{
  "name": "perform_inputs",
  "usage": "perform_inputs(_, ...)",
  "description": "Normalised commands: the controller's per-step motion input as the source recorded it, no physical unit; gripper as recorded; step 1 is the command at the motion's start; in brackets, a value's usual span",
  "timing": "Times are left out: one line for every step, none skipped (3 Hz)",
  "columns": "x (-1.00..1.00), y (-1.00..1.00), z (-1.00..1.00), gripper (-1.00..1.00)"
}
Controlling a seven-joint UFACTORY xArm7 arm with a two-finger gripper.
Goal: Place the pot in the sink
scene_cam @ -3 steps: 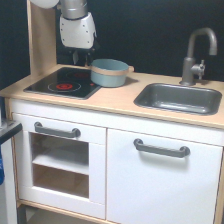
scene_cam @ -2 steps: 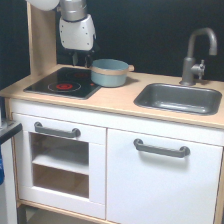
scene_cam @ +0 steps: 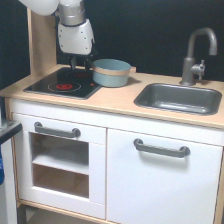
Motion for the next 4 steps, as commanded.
perform_inputs(0.00, 0.09, -0.16, -0.74)
perform_inputs(-0.03, 0.01, 0.21, -0.92)
perform_inputs(0.01, -0.05, 0.21, -0.94)
perform_inputs(0.10, -0.05, -0.04, -0.99)
